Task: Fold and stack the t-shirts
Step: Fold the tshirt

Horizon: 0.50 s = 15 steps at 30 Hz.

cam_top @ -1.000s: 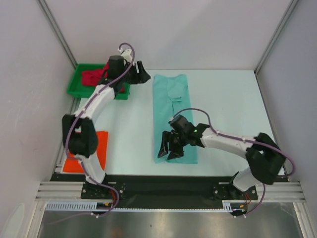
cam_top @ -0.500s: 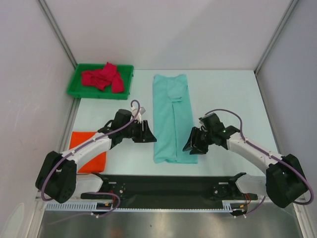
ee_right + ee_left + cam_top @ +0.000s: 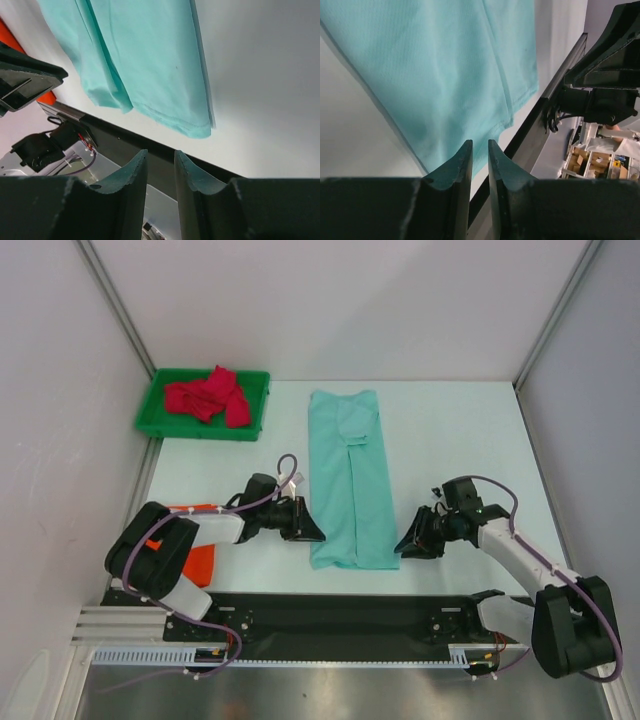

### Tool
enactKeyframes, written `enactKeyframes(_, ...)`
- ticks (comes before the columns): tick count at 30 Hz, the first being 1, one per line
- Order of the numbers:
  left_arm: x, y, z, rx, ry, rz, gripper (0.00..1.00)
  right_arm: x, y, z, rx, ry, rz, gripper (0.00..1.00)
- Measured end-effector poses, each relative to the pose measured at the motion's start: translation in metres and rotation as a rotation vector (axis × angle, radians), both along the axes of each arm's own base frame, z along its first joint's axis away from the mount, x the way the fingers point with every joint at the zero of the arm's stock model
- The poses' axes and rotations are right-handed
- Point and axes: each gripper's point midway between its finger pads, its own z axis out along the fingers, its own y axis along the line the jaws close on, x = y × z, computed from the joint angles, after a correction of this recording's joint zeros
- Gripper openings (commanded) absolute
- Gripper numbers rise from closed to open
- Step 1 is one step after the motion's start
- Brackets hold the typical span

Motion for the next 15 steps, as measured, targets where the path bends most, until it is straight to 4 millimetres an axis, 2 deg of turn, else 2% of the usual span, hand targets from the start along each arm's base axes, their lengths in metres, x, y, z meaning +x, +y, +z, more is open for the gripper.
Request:
enactKeyframes(4,-0.015,0.001,-0.011,-0.025,0.031,-0.004,0.22,-0.01,-0.001,-0.001,0.017,-0.004,0.001,0.32)
enactKeyframes(8,-0.034,0.008,-0.036,0.011,0.116,-0.009,0.2,-0.014,0.001,-0.002,0.022,0.002,0.004,0.32)
enactKeyframes(12,-0.041,0.01,-0.037,0.006,0.139,-0.024,0.22,-0.017,0.005,-0.002,0.023,-0.004,0.029,0.33)
enactKeyframes(14,-0.046,0.012,-0.036,0.014,0.141,-0.031,0.25,-0.018,0.007,-0.002,0.023,-0.004,0.039,0.33)
enactKeyframes(15,-0.049,0.015,-0.034,0.023,0.139,-0.034,0.3,-0.018,0.008,-0.002,0.024,-0.004,0.04,0.33)
